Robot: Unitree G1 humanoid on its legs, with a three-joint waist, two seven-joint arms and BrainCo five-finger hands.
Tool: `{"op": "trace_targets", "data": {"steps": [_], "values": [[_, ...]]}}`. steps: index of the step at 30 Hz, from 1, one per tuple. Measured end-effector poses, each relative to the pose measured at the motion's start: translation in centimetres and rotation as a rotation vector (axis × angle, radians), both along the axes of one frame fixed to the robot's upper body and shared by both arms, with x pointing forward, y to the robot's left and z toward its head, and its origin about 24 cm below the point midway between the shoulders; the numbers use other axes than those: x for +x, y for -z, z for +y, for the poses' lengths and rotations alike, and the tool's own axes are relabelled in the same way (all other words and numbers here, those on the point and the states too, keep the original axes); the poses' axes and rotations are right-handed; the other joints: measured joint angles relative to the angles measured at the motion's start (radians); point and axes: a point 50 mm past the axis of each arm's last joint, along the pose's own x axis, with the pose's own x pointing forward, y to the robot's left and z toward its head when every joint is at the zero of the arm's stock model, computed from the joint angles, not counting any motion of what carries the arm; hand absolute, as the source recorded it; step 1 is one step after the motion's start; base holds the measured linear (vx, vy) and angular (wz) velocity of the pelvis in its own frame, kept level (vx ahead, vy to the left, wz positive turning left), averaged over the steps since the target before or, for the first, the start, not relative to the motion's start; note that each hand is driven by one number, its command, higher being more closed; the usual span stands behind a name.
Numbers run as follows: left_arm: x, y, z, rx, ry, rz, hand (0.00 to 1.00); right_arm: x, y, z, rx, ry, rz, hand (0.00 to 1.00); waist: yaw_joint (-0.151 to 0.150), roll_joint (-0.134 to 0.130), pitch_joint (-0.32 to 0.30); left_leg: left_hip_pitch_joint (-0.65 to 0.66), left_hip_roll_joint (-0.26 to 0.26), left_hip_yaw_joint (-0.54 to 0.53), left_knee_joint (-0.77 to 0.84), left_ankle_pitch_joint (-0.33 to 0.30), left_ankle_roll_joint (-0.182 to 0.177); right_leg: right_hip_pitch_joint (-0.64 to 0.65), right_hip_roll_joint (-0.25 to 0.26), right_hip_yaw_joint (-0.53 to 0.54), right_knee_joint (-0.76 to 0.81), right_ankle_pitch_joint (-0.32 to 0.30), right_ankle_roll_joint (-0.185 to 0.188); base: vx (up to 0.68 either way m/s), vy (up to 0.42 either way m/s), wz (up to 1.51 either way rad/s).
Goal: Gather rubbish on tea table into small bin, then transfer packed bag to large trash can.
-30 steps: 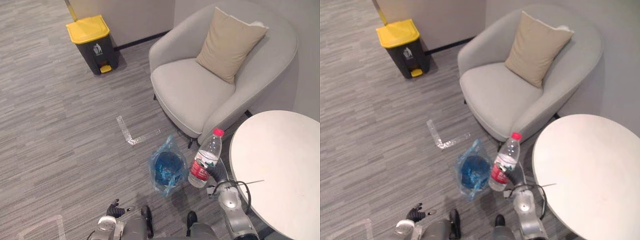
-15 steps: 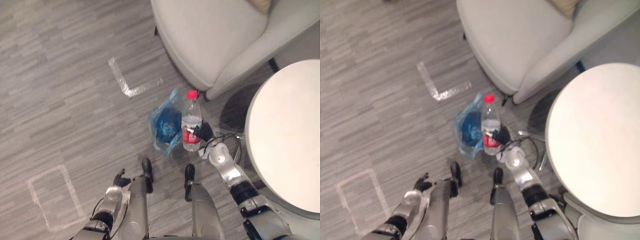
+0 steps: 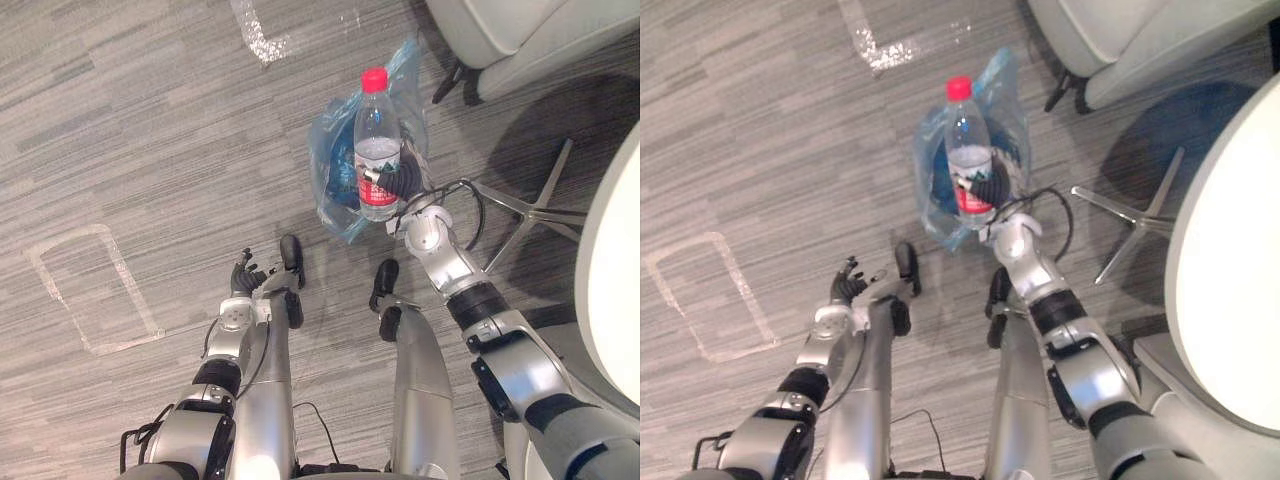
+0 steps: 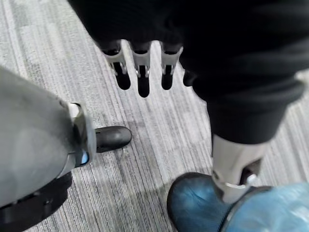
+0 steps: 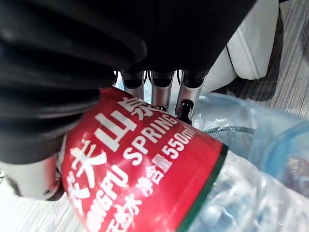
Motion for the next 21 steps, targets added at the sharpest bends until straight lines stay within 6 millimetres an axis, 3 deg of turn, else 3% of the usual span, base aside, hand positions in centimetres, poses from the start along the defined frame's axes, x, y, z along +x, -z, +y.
{"op": "trace_targets", "data": {"steps": [4, 5, 8, 14, 21], "values": [[0.3, -0.7, -0.2, -0.017, 0.000, -0.044, 0.00, 0.2, -1.6, -0.8, 0.045, 0.042, -0.051, 1.00, 0.002, 0.000, 0.000, -0.011, -0.011, -0.006, -0.019, 0.009, -0.007, -0.018, -0.012, -0.008, 0.015, -0.010, -0.003, 0.00, -0.025, 0.15], [0.3, -0.9, -0.3, -0.013, 0.006, -0.050, 0.00, 0.2, -2.2, -1.2, 0.069, 0.058, -0.069, 0.00, 0.002, 0.000, 0.000, -0.016, -0.011, -0.007, -0.024, 0.009, -0.008, -0.021, -0.015, -0.017, 0.015, -0.013, -0.005, 0.01, -0.023, 0.15], [0.2, -0.7, -0.6, -0.012, 0.017, -0.046, 0.00, 0.3, -3.2, -1.8, 0.104, 0.080, -0.097, 0.00, 0.004, 0.000, 0.000, -0.025, -0.013, -0.006, -0.039, 0.030, -0.005, -0.031, -0.021, -0.026, 0.015, -0.015, -0.008, 0.01, -0.014, 0.12], [0.2, -0.6, -1.5, -0.014, 0.040, -0.044, 0.00, 0.3, -3.1, -2.3, 0.145, 0.103, -0.099, 0.00, 0.012, 0.000, 0.000, -0.024, -0.013, -0.005, -0.038, 0.031, -0.005, -0.031, -0.022, -0.028, 0.021, -0.022, -0.008, 0.00, -0.005, 0.02], [0.2, -0.5, -1.7, -0.011, 0.037, -0.039, 0.00, 0.0, -0.1, -2.2, 0.151, 0.112, -0.032, 0.00, 0.011, 0.000, -0.001, -0.023, -0.012, -0.009, -0.034, 0.033, -0.005, -0.031, -0.023, -0.030, 0.033, -0.026, -0.011, 0.00, -0.003, 0.00]]}}
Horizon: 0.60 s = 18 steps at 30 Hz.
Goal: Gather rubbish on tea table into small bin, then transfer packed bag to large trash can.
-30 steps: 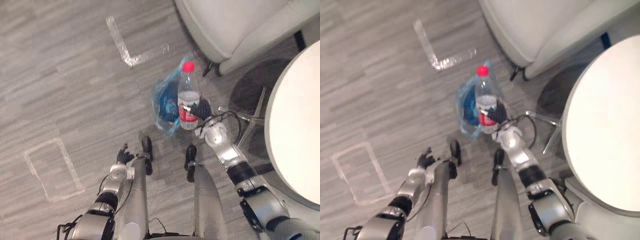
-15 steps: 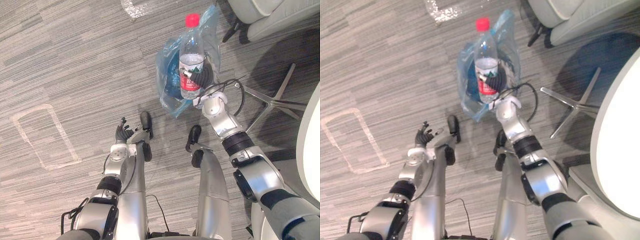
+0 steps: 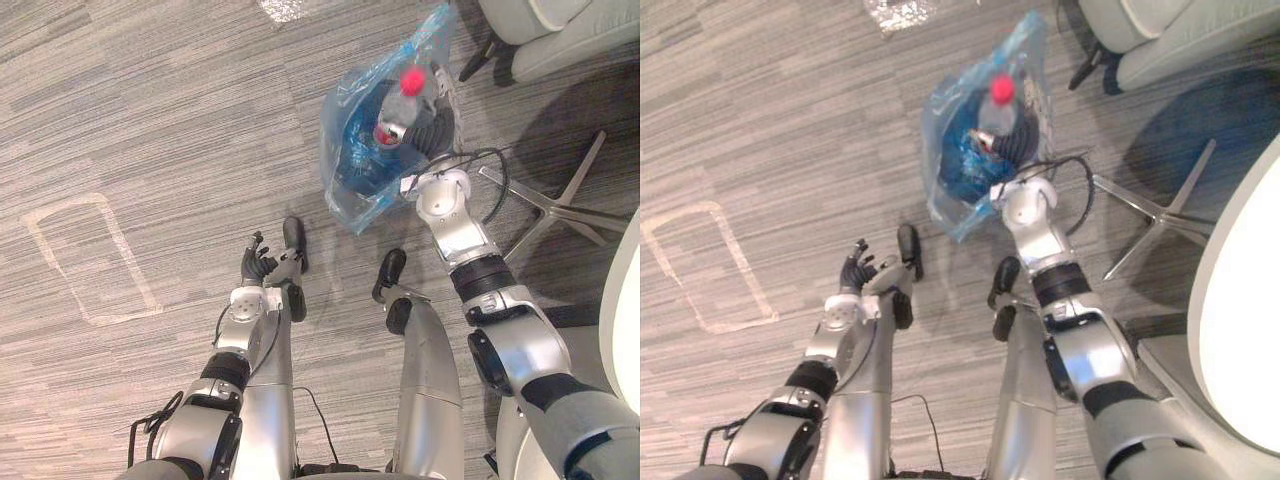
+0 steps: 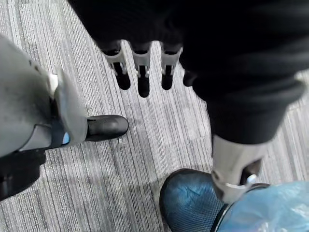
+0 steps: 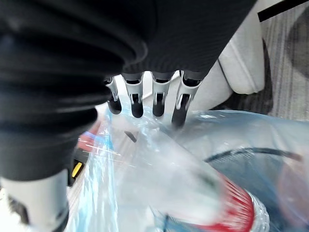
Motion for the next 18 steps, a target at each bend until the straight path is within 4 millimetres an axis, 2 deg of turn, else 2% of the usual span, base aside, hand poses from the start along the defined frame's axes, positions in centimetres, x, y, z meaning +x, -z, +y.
{"op": "trace_targets", "data": {"steps": [5, 12, 18], "values": [[-0.1, 0.4, -0.1, 0.004, 0.000, 0.018, 0.00, -0.5, 2.4, 0.7, -0.065, -0.006, 0.048, 0.00, -0.002, 0.000, 0.000, 0.002, 0.001, 0.001, 0.004, 0.001, 0.001, 0.000, 0.000, 0.001, 0.006, 0.000, 0.000, -0.03, -0.012, 0.00], [-0.2, 0.7, -0.1, 0.019, 0.004, 0.029, 0.00, -0.9, 4.3, 1.4, -0.209, -0.029, 0.093, 0.00, -0.004, -0.001, -0.001, 0.002, 0.003, 0.000, 0.012, 0.001, 0.001, 0.002, 0.000, 0.001, 0.013, 0.000, 0.000, -0.03, -0.014, 0.00], [-0.4, 1.3, 0.2, 0.028, -0.008, 0.058, 0.00, -0.5, 7.3, 2.4, -0.312, -0.047, 0.221, 0.00, -0.006, -0.001, -0.001, 0.005, 0.006, 0.012, -0.021, 0.008, 0.000, 0.002, -0.002, -0.008, -0.004, 0.001, 0.000, -0.03, -0.018, 0.08]]}}
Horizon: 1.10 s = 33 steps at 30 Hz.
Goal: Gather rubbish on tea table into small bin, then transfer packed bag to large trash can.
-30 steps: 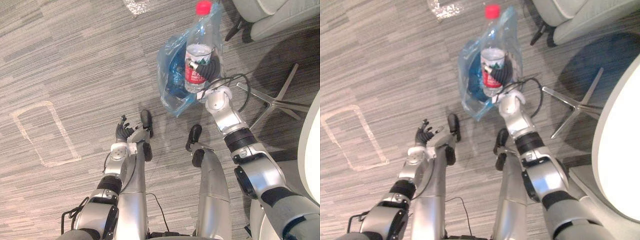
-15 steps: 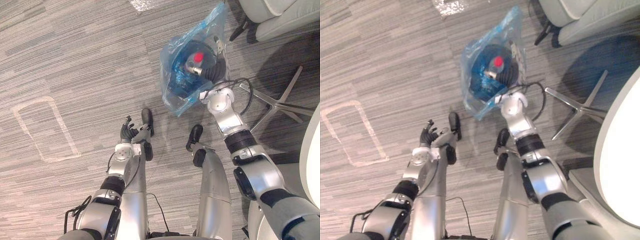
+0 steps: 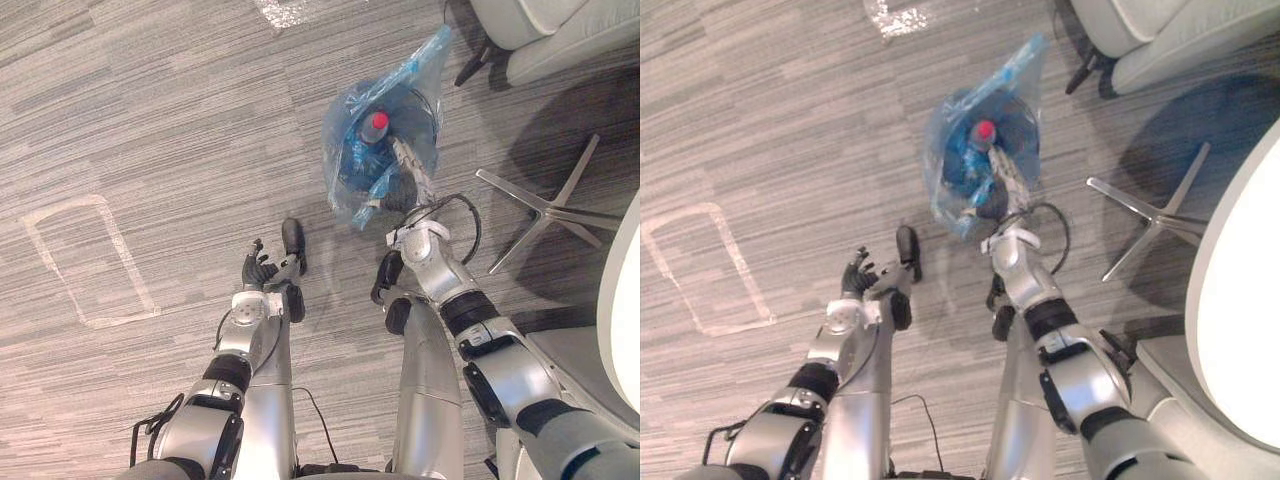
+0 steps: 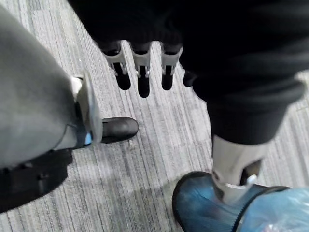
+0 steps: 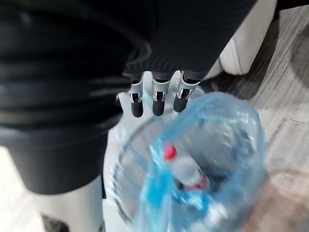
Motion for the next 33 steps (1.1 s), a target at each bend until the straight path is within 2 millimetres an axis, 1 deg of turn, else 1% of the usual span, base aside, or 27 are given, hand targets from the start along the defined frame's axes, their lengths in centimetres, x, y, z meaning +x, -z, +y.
{"op": "trace_targets", "data": {"steps": [2, 3, 5, 7, 9, 11, 12, 15, 16, 17, 18, 20, 24, 29, 33], "values": [[0.0, 0.0, 0.0, 0.001, -0.001, -0.003, 0.00, 0.2, 0.8, 0.1, -0.052, 0.004, 0.036, 0.00, 0.000, 0.000, 0.000, 0.000, -0.002, 0.001, -0.015, 0.008, -0.001, 0.000, -0.003, -0.008, -0.002, 0.000, 0.000, -0.01, -0.018, 0.11], [0.0, -0.1, 0.1, 0.001, -0.001, -0.007, 0.00, 0.3, 1.1, 0.2, -0.086, 0.007, 0.056, 0.00, 0.000, 0.000, 0.000, -0.004, -0.005, 0.001, -0.024, 0.018, -0.007, -0.005, -0.007, -0.011, -0.002, 0.000, -0.001, -0.01, -0.015, 0.11], [0.1, -0.2, 0.2, 0.000, -0.006, -0.016, 0.00, 0.7, 1.0, 0.7, -0.118, 0.011, 0.068, 0.00, 0.001, -0.002, -0.001, -0.016, -0.008, 0.004, -0.032, 0.026, -0.004, -0.022, -0.010, -0.012, -0.001, 0.000, -0.001, -0.01, -0.019, 0.06], [0.2, -0.3, 0.4, -0.003, -0.012, -0.021, 0.00, 1.0, 0.8, 0.7, -0.147, 0.028, 0.078, 0.00, 0.001, -0.002, -0.001, -0.037, -0.009, 0.002, -0.032, 0.030, -0.002, -0.044, -0.012, -0.014, 0.004, -0.001, -0.002, -0.01, -0.007, 0.03], [0.3, -0.4, 0.3, -0.007, -0.013, -0.023, 0.00, 1.3, 0.6, 0.4, -0.157, 0.052, 0.094, 0.00, 0.001, -0.002, -0.001, -0.054, -0.016, -0.003, -0.038, 0.039, -0.002, -0.064, -0.021, -0.018, 0.015, -0.005, -0.005, -0.02, -0.011, 0.17], [0.8, -1.1, 0.1, -0.030, -0.014, -0.049, 0.00, 1.6, 0.7, -0.2, -0.150, 0.090, 0.116, 0.00, 0.002, -0.002, -0.001, -0.066, -0.034, -0.009, -0.055, 0.053, -0.003, -0.086, -0.036, -0.020, 0.035, -0.017, -0.008, -0.03, -0.014, 0.30], [0.9, -1.3, 0.1, -0.035, -0.016, -0.060, 0.00, 1.7, 0.6, -0.3, -0.153, 0.097, 0.120, 1.00, 0.002, -0.002, -0.001, -0.072, -0.037, -0.012, -0.055, 0.055, -0.004, -0.093, -0.038, -0.021, 0.041, -0.021, -0.008, -0.03, -0.021, 0.26], [1.3, -2.0, 0.2, -0.052, -0.028, -0.087, 0.00, 2.0, -0.2, -0.8, -0.140, 0.127, 0.115, 1.00, 0.004, -0.002, -0.001, -0.112, -0.043, -0.032, -0.047, 0.060, -0.014, -0.127, -0.044, -0.034, 0.065, -0.031, -0.007, -0.05, -0.021, 0.19], [1.4, -2.1, 0.0, -0.070, -0.029, -0.090, 0.00, 2.2, -0.6, -1.3, -0.144, 0.142, 0.109, 1.00, 0.004, -0.002, -0.001, -0.125, -0.050, -0.039, -0.047, 0.063, -0.018, -0.141, -0.053, -0.037, 0.081, -0.039, -0.010, -0.05, -0.013, 0.25], [1.4, -2.1, -0.1, -0.073, -0.028, -0.090, 0.00, 2.3, -0.7, -1.6, -0.149, 0.150, 0.111, 1.00, 0.005, -0.002, -0.001, -0.130, -0.054, -0.040, -0.047, 0.063, -0.018, -0.148, -0.058, -0.038, 0.091, -0.043, -0.012, -0.05, -0.015, 0.28], [1.5, -2.1, -0.3, -0.085, -0.027, -0.093, 0.00, 2.4, -1.2, -2.1, -0.154, 0.161, 0.100, 1.00, 0.009, -0.002, -0.001, -0.138, -0.059, -0.043, -0.045, 0.064, -0.018, -0.159, -0.063, -0.038, 0.104, -0.049, -0.012, -0.05, -0.019, 0.18], [1.5, -2.3, -0.4, -0.099, -0.029, -0.100, 0.00, 2.6, -1.8, -2.2, -0.150, 0.167, 0.087, 1.00, 0.010, -0.002, -0.001, -0.146, -0.059, -0.048, -0.044, 0.065, -0.020, -0.167, -0.066, -0.045, 0.115, -0.055, -0.013, -0.05, -0.022, 0.15], [1.5, -2.3, -0.6, -0.103, -0.026, -0.106, 0.00, 2.5, -1.7, -2.2, -0.144, 0.167, 0.086, 1.00, 0.012, -0.002, -0.001, -0.147, -0.057, -0.048, -0.035, 0.065, -0.021, -0.170, -0.068, -0.046, 0.127, -0.067, -0.018, -0.05, -0.028, 0.06], [1.5, -2.4, -0.9, -0.109, -0.021, -0.108, 0.00, 2.3, -1.0, -2.4, -0.133, 0.173, 0.099, 1.00, 0.012, -0.001, -0.002, -0.150, -0.053, -0.049, -0.026, 0.073, -0.019, -0.170, -0.065, -0.047, 0.127, -0.068, -0.019, -0.05, -0.018, -0.02], [1.6, -2.6, -1.1, -0.106, -0.009, -0.120, 0.00, 2.2, -1.6, -2.0, -0.106, 0.157, 0.056, 1.00, 0.012, -0.001, -0.002, -0.153, -0.047, -0.049, -0.012, 0.072, -0.018, -0.167, -0.060, -0.046, 0.134, -0.067, -0.019, -0.05, -0.010, -0.04]]}}
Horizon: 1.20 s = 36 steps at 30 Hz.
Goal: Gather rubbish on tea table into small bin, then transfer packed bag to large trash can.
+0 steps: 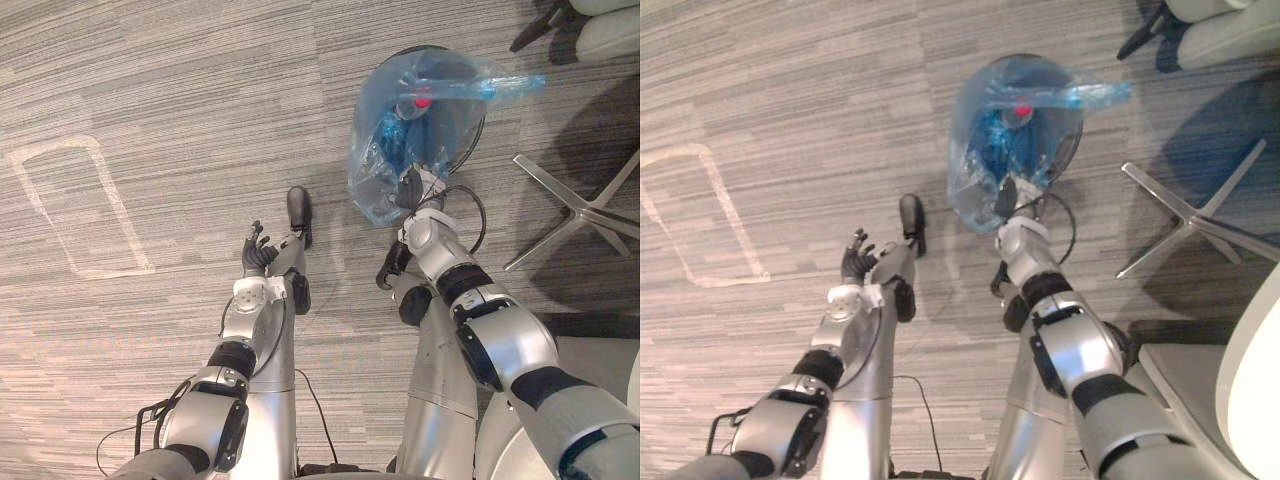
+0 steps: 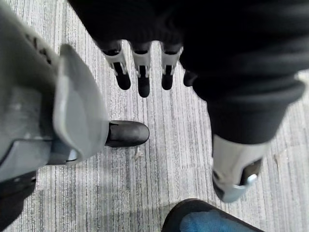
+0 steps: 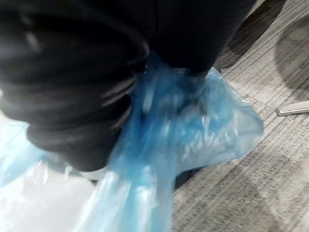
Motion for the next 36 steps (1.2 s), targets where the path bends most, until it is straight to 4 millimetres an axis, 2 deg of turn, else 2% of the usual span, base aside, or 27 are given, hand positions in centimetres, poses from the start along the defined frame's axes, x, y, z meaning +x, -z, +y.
{"op": "trace_targets", "data": {"steps": [3, 8, 12, 16, 19, 21, 22, 25, 31, 36], "values": [[0.0, 0.0, -0.1, -0.001, 0.002, 0.000, 0.00, -0.2, 0.1, 0.6, 0.011, -0.021, -0.019, 1.00, 0.000, 0.000, 0.000, 0.011, 0.006, 0.000, 0.001, 0.000, 0.000, 0.012, 0.005, 0.000, 0.000, 0.001, -0.002, -0.06, -0.012, -0.06], [-0.6, 0.7, -0.3, -0.005, 0.010, 0.027, 0.00, -1.6, 1.5, 2.3, 0.064, -0.095, -0.033, 1.00, -0.004, -0.002, -0.001, 0.100, 0.027, 0.001, -0.013, -0.006, 0.002, 0.104, 0.031, -0.001, -0.036, 0.010, -0.009, -0.06, -0.013, -0.15], [-1.5, 1.8, -0.1, 0.011, 0.007, 0.063, 0.00, -3.3, 3.1, 3.6, 0.135, -0.154, -0.037, 1.00, -0.008, -0.004, -0.003, 0.203, 0.043, 0.018, -0.062, -0.006, -0.007, 0.200, 0.054, -0.001, -0.096, 0.025, -0.010, -0.04, -0.012, -0.14], [-3.0, 3.9, 0.3, 0.036, 0.005, 0.144, 0.00, -5.6, 4.8, 4.4, 0.232, -0.191, -0.028, 1.00, -0.028, -0.005, -0.004, 0.335, 0.045, 0.016, -0.097, -0.001, -0.010, 0.347, 0.064, -0.019, -0.158, 0.032, -0.007, -0.01, -0.004, -0.02], [-4.3, 5.5, 0.6, 0.046, -0.001, 0.202, 0.00, -7.6, 4.9, 5.1, 0.302, -0.252, -0.058, 1.00, -0.033, -0.019, -0.013, 0.444, 0.048, 0.020, -0.126, -0.005, -0.013, 0.466, 0.079, -0.020, -0.217, 0.038, -0.001, 0.03, -0.006, -0.05], [-5.2, 6.5, 1.0, 0.049, -0.012, 0.239, 0.00, -8.6, 5.4, 5.5, 0.340, -0.284, -0.049, 1.00, -0.034, -0.035, -0.040, 0.495, 0.052, 0.023, -0.143, -0.013, -0.018, 0.522, 0.089, -0.021, -0.252, 0.042, 0.002, 0.07, -0.010, -0.10], [-5.8, 7.2, 1.3, 0.053, -0.019, 0.274, 0.00, -9.3, 6.0, 5.8, 0.369, -0.296, -0.026, 1.00, -0.035, -0.048, -0.060, 0.533, 0.055, 0.025, -0.158, -0.014, -0.020, 0.562, 0.096, -0.022, -0.278, 0.046, 0.003, 0.08, -0.009, -0.07], [-7.7, 9.3, 1.4, 0.050, -0.012, 0.368, 0.00, -10.8, 8.1, 5.9, 0.413, -0.303, 0.061, 1.00, -0.036, -0.066, -0.101, 0.640, 0.055, 0.036, -0.208, -0.018, -0.025, 0.672, 0.108, -0.022, -0.347, 0.055, 0.010, 0.09, -0.017, -0.05], [-11.9, 13.3, 1.7, 0.119, 0.046, 0.569, 0.00, -12.9, 9.3, 6.2, 0.481, -0.353, 0.106, 1.00, -0.046, -0.072, -0.216, 0.820, 0.039, 0.058, -0.354, 0.002, -0.040, 0.831, 0.128, -0.006, -0.491, 0.092, 0.025, 0.12, -0.005, -0.10], [-13.3, 14.3, 2.2, 0.163, 0.079, 0.629, 0.00, -13.1, 10.5, 5.8, 0.501, -0.357, 0.168, 1.00, -0.050, -0.074, -0.256, 0.913, 0.038, 0.076, -0.442, 0.029, -0.046, 0.929, 0.156, 0.006, -0.612, 0.144, 0.031, 0.11, 0.003, -0.14]]}}
